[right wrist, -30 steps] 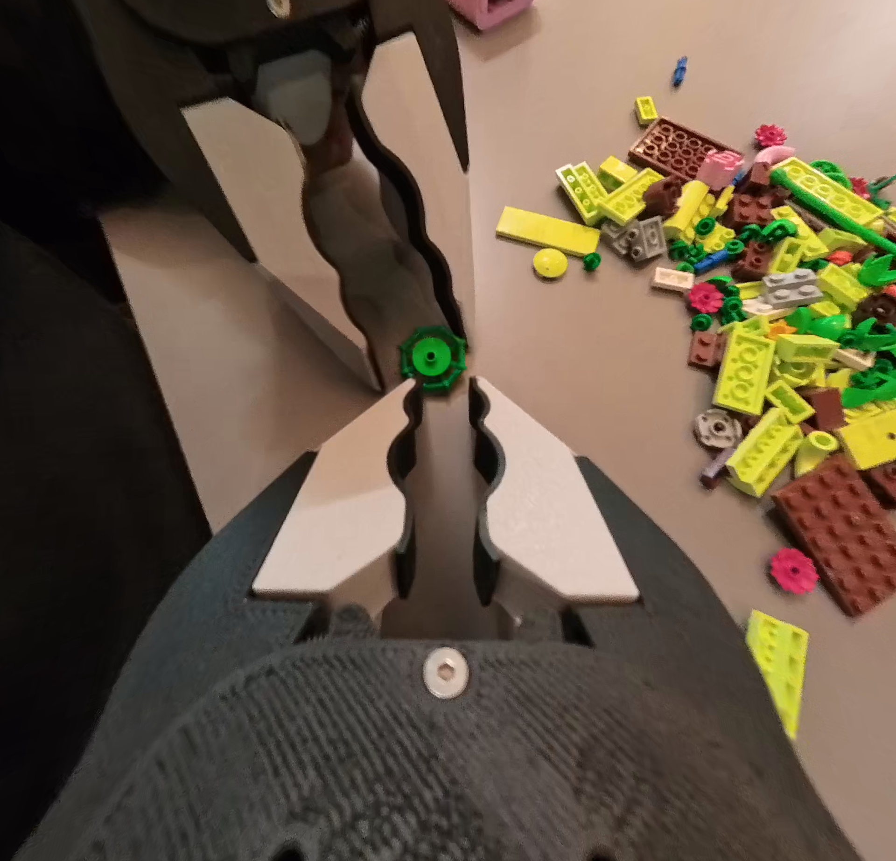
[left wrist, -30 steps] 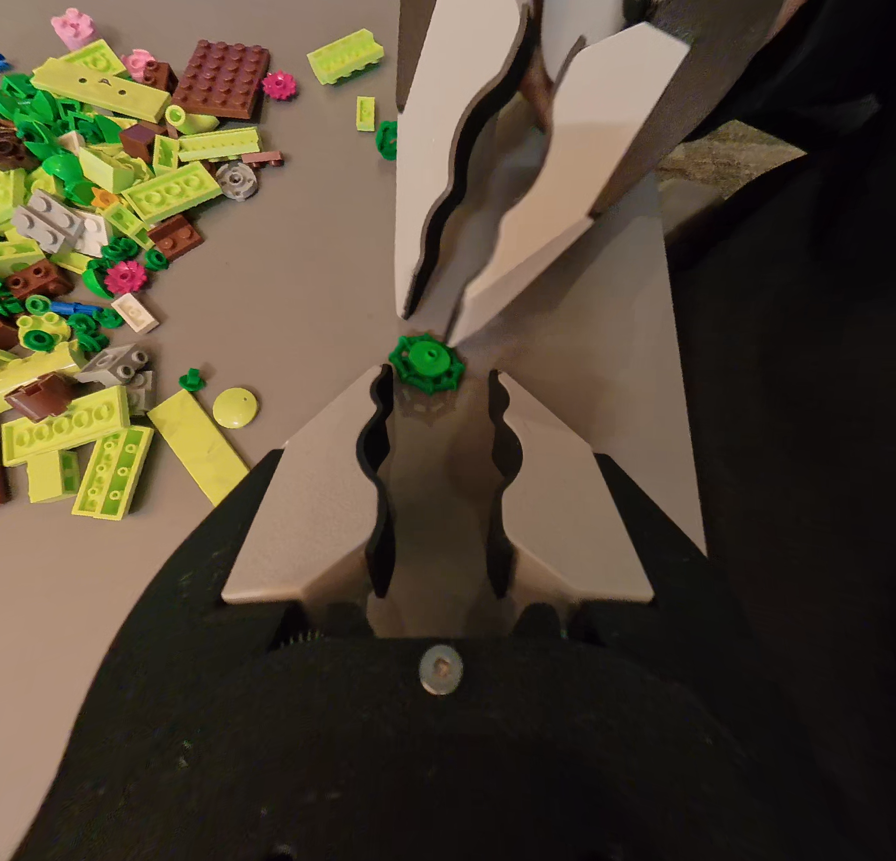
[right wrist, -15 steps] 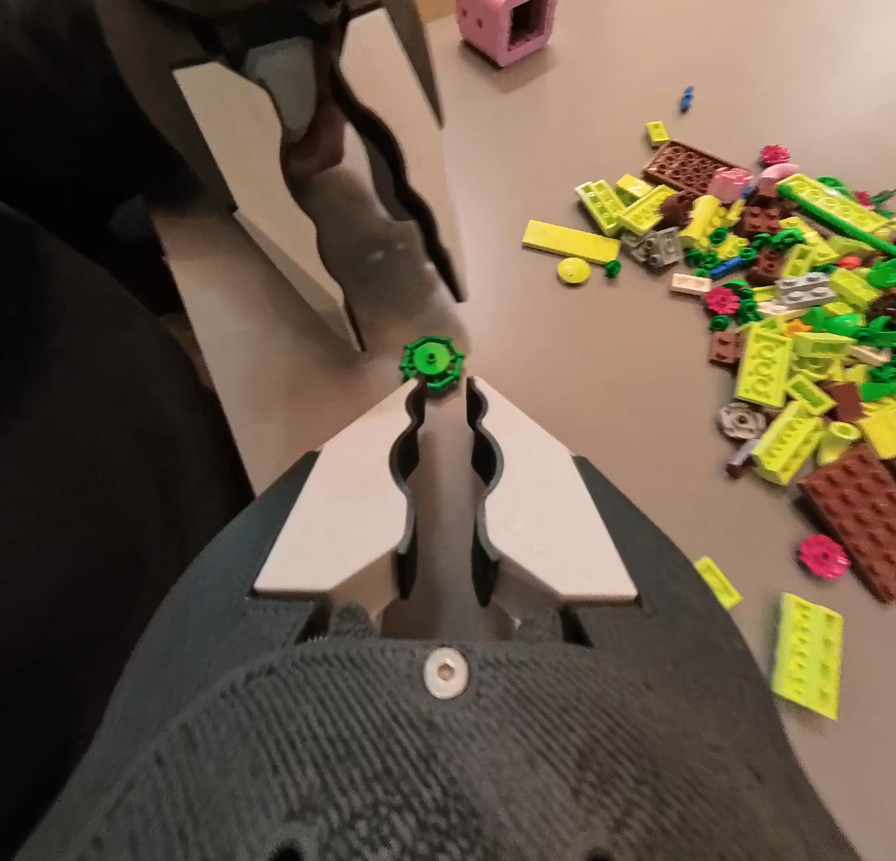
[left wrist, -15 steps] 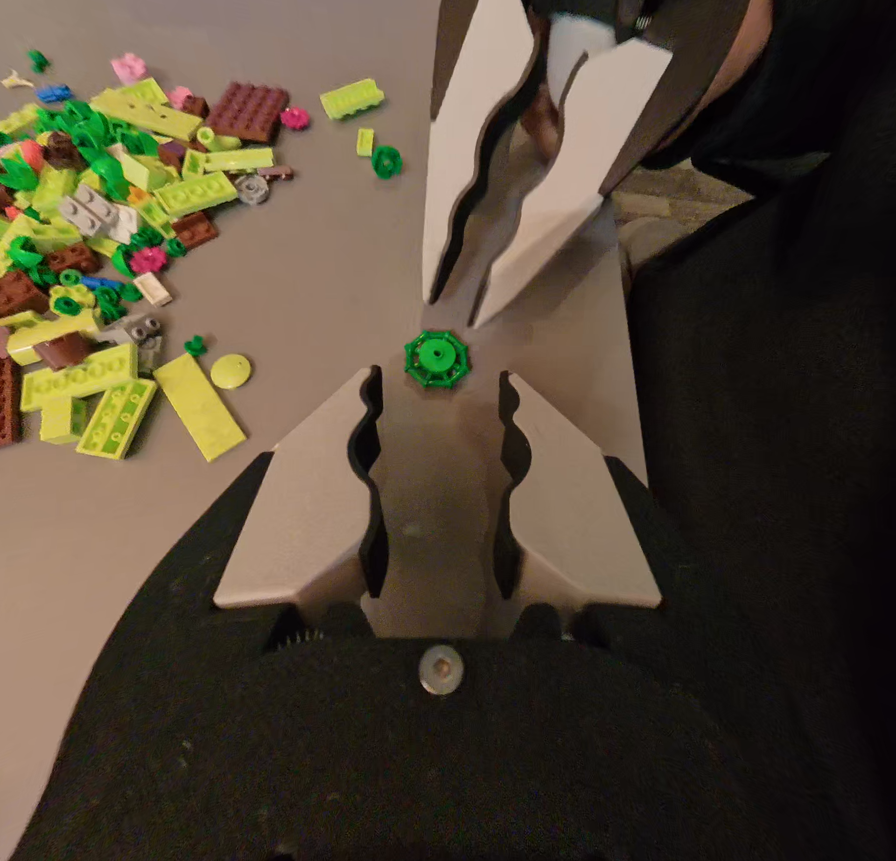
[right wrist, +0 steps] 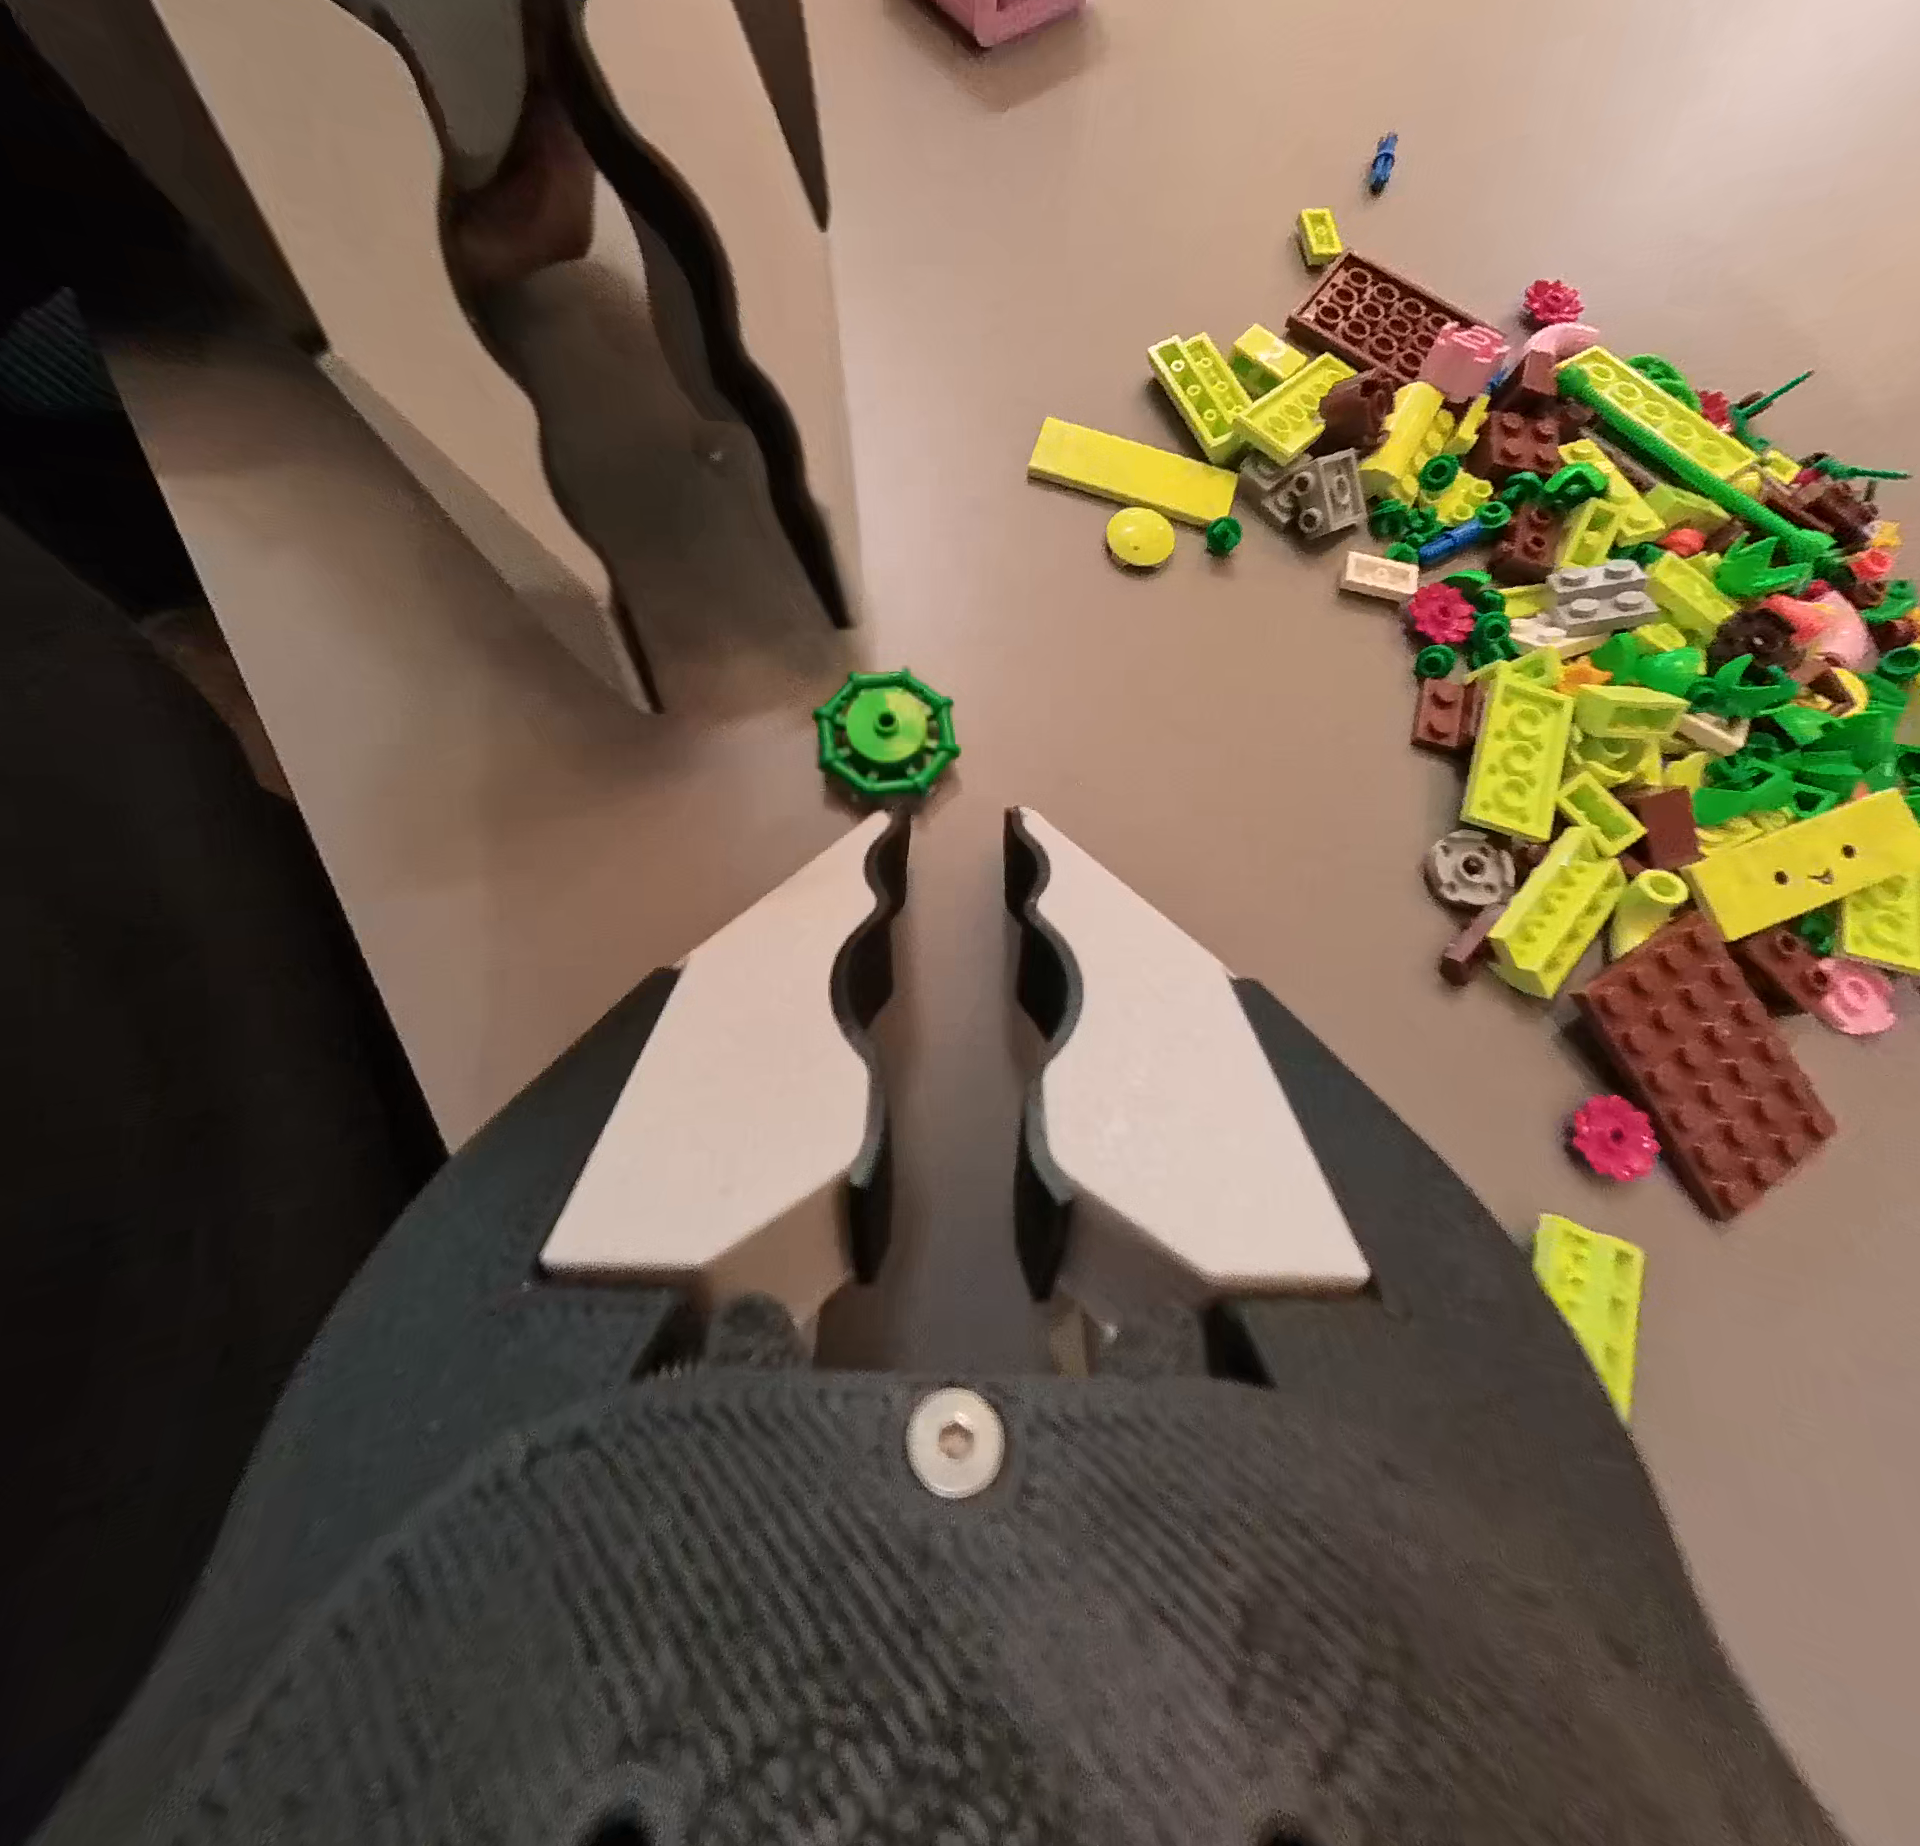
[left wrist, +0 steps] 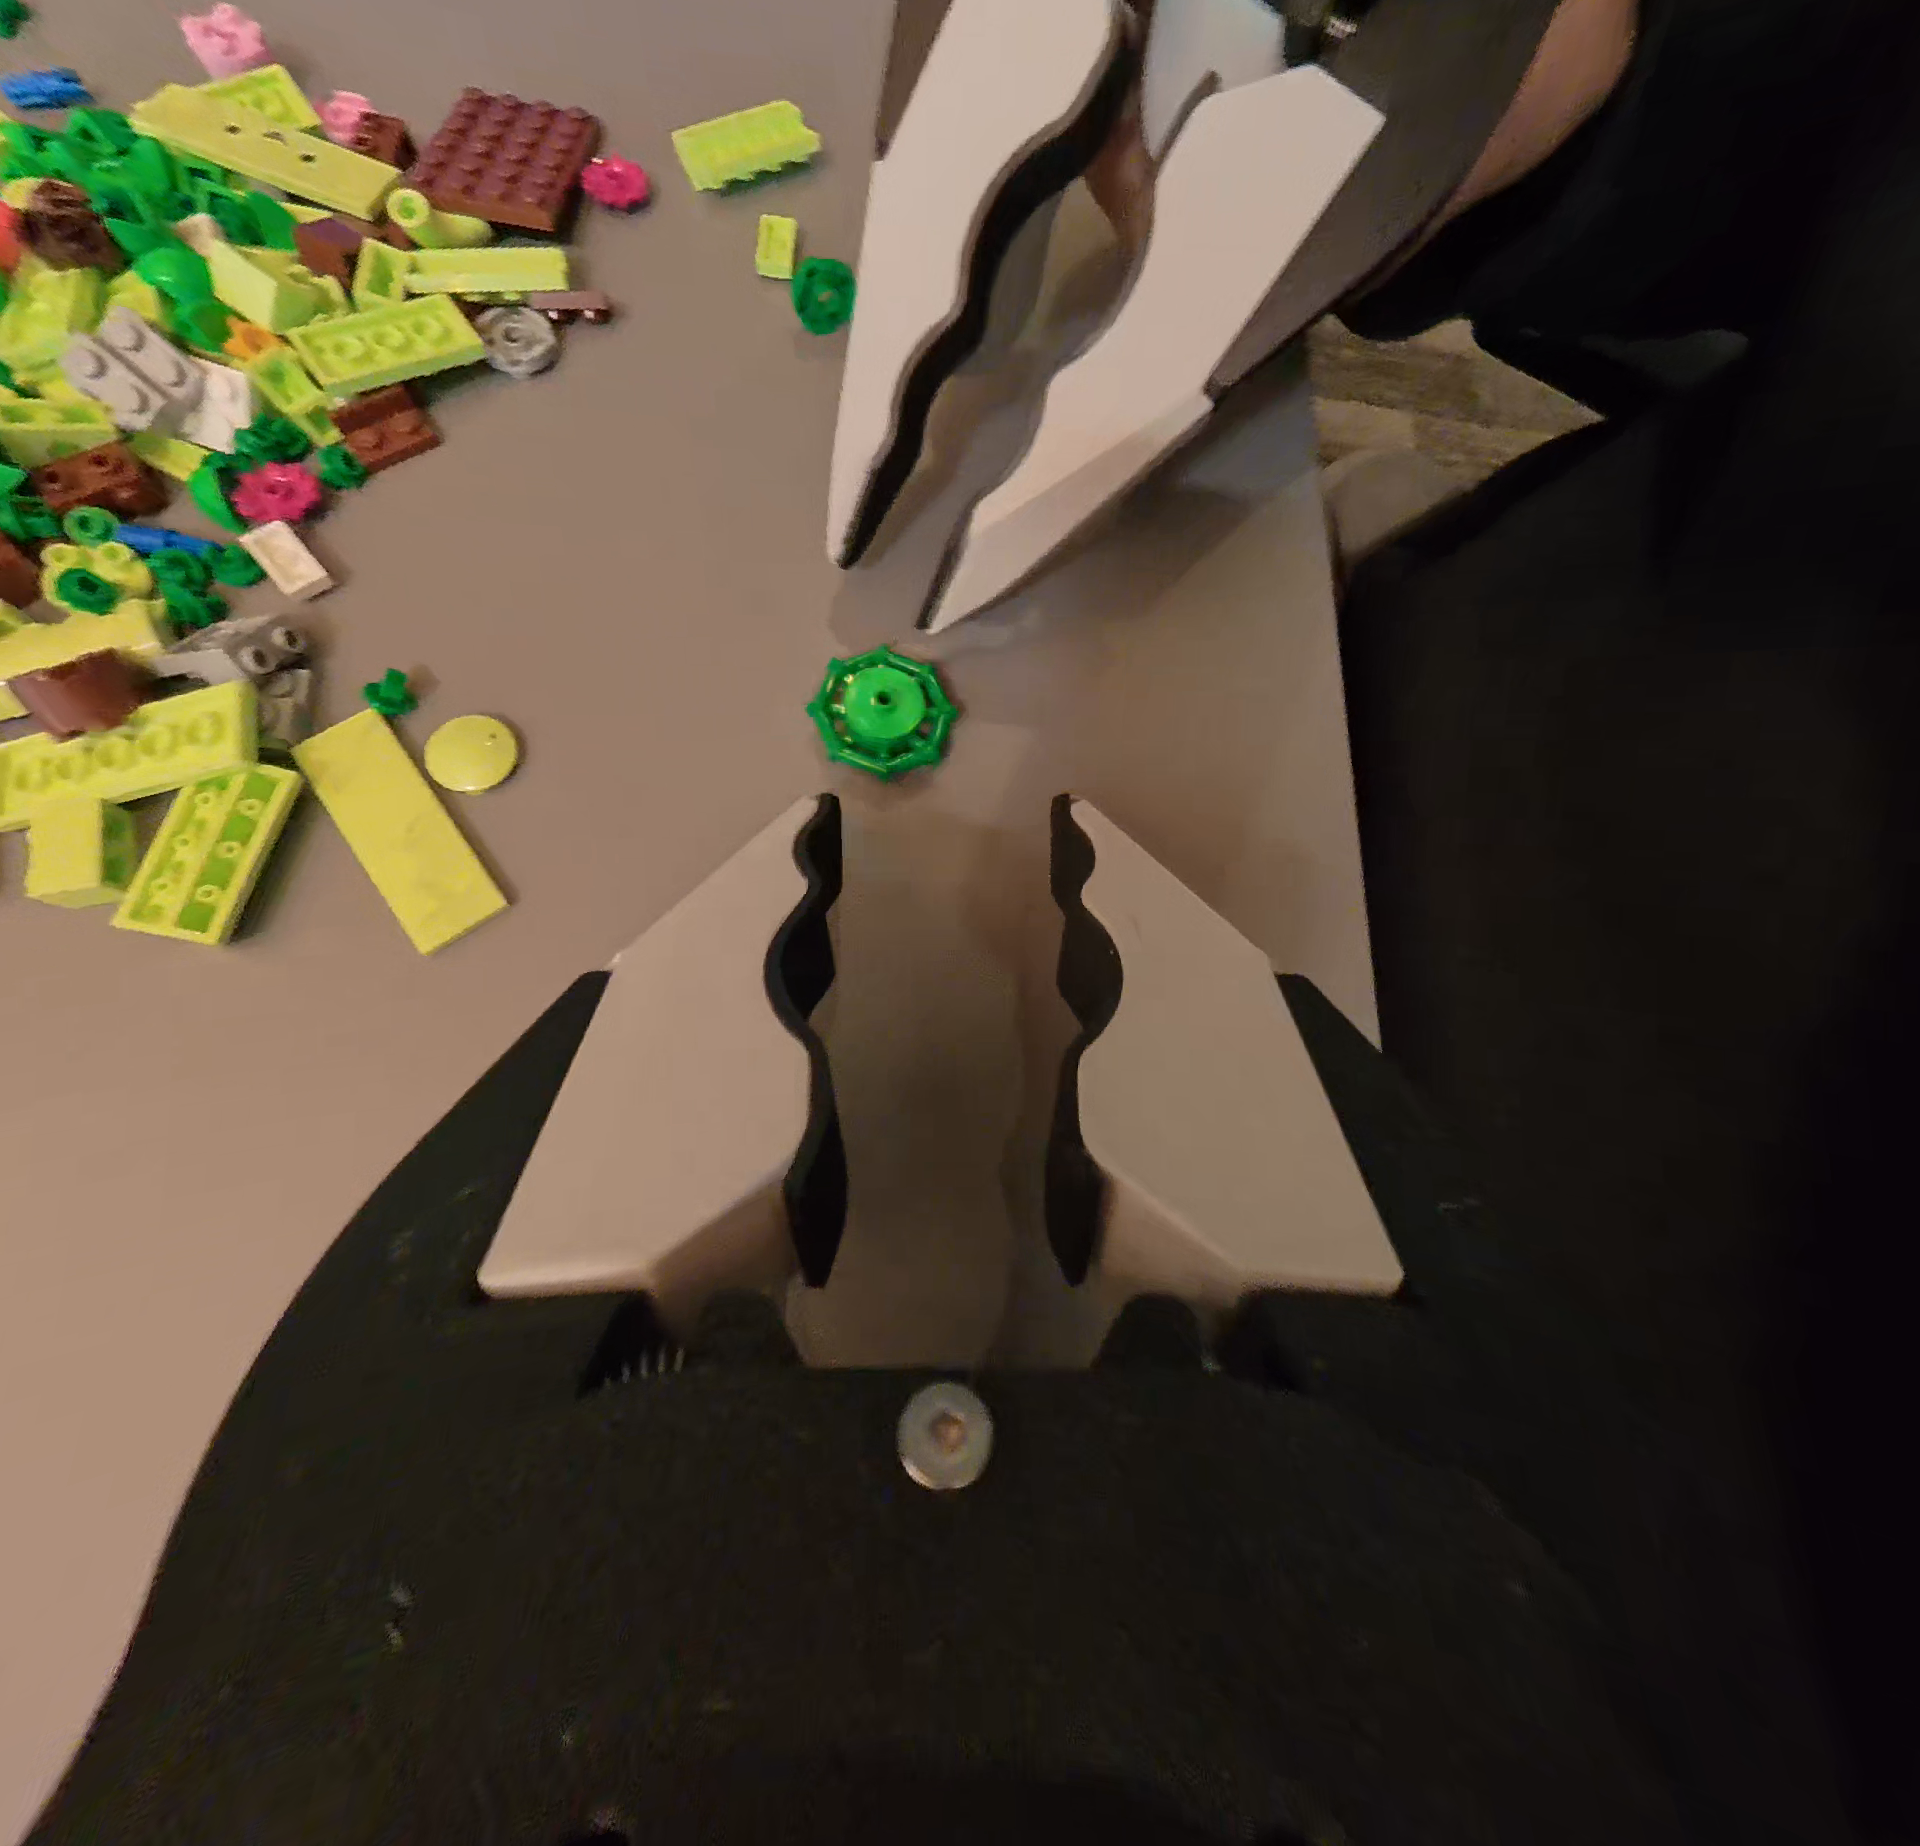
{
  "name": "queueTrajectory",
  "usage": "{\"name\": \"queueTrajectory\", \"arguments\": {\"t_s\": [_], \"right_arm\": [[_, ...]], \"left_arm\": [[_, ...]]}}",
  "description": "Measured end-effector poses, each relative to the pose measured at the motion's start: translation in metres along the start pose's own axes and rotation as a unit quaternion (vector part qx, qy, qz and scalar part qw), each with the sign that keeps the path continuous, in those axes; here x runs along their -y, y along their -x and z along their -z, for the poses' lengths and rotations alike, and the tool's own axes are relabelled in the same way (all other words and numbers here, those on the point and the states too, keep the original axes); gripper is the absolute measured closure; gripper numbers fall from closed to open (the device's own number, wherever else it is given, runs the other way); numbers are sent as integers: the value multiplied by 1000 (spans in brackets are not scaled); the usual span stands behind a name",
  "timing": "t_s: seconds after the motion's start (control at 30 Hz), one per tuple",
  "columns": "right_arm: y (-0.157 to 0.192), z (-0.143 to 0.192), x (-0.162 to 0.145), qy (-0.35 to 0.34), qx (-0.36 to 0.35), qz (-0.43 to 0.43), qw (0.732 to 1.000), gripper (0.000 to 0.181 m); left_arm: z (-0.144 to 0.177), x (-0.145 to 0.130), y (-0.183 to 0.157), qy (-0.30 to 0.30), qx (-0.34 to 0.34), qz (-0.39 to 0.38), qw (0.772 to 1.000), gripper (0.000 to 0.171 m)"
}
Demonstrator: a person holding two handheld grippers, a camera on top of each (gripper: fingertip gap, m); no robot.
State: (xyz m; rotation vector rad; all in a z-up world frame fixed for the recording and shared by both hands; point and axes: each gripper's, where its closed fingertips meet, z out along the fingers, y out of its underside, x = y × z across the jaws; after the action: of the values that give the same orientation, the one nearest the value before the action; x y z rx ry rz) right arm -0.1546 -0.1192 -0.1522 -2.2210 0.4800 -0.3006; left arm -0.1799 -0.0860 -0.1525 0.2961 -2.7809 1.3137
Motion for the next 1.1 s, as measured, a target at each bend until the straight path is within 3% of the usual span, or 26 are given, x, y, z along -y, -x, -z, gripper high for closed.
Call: {"name": "queueTrajectory", "arguments": {"t_s": [0.2,0.43,0.6,1.1], "right_arm": [[3,0,10,-29,17,-11,999,164],[12,-7,13,-23,77,-14,997,161],[13,-13,10,-4,96,14,995,161],[19,-11,10,21,165,68,984,165]], "left_arm": [[-10,21,12,-28,45,-17,998,124],[-25,8,8,35,22,-14,999,127],[-24,9,10,31,23,-7,999,140],[-25,8,7,34,14,-8,999,145]]}}
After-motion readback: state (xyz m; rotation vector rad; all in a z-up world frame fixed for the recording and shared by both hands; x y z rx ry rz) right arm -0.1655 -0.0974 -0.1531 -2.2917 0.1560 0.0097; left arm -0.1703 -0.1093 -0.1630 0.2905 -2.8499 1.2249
